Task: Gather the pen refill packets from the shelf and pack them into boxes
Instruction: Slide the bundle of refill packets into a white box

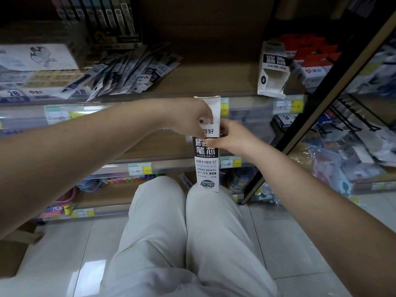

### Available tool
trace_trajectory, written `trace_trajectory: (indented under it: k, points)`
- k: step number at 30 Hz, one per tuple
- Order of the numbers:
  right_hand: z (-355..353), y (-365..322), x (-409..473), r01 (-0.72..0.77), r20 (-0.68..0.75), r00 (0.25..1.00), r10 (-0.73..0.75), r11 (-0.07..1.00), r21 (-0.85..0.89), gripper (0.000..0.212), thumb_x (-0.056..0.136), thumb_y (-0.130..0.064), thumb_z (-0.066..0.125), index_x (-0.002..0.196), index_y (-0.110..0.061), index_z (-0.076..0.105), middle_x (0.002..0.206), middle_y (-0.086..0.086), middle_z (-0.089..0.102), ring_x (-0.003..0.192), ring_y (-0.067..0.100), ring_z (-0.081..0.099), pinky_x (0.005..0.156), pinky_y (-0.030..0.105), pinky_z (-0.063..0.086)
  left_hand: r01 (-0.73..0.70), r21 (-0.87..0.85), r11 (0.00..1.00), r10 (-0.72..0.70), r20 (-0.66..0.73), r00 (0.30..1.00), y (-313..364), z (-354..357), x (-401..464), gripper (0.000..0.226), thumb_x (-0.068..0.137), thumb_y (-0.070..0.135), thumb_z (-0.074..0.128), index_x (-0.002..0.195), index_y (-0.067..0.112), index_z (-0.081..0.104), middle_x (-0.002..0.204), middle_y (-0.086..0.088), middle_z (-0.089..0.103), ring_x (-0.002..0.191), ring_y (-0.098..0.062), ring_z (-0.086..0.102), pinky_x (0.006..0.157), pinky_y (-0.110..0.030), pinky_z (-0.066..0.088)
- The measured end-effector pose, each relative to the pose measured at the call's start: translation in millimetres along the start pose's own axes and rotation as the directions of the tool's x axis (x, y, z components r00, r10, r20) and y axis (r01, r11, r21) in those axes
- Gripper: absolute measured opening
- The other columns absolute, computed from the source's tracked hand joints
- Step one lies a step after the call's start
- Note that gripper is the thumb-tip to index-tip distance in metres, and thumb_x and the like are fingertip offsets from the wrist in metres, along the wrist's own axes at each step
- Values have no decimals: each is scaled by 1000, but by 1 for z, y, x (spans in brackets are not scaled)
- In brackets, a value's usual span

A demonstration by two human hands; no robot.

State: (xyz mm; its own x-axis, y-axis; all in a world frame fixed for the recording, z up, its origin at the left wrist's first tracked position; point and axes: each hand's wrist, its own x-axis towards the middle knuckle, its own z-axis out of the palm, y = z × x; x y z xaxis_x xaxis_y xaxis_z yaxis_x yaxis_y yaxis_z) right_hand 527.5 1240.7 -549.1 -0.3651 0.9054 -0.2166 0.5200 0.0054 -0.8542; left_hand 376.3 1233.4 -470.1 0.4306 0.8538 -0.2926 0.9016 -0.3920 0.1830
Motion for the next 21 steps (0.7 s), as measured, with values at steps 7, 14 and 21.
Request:
trace_trajectory:
  k: [7, 14, 21]
  points:
    - [4, -3, 1, 14, 10, 1000, -13, 1000, -16, 43, 73, -18, 79, 112, -22, 62, 109, -4, 69, 101, 13, 63, 93, 38, 49, 55, 75, 996, -62, 92, 994, 3, -11, 0, 40, 92, 22, 56, 132, 16, 53, 134, -2, 52, 120, -21, 48, 97, -32, 39]
    - [7, -6, 3, 10, 10, 1000, -10, 1000, -27, 39, 73, -19, 79, 107, -24, 61, 109, -5, 68, 101, 14, 63, 93, 38, 49, 94, 59, 994, -101, 146, 984, -1, -12, 3, 41, 91, 16, 56, 132, 17, 52, 130, -3, 55, 106, -17, 50, 96, -34, 41]
    - [11, -10, 4, 28, 16, 999, -28, 999, -22, 43, 72, -22, 79, 112, -21, 63, 110, -5, 69, 99, 12, 64, 87, 33, 50, 90, 179, 980, -128, 213, 969, 1, -3, -1, 35, 89, 16, 53, 124, 10, 53, 118, -9, 60, 108, -27, 56, 91, -40, 48]
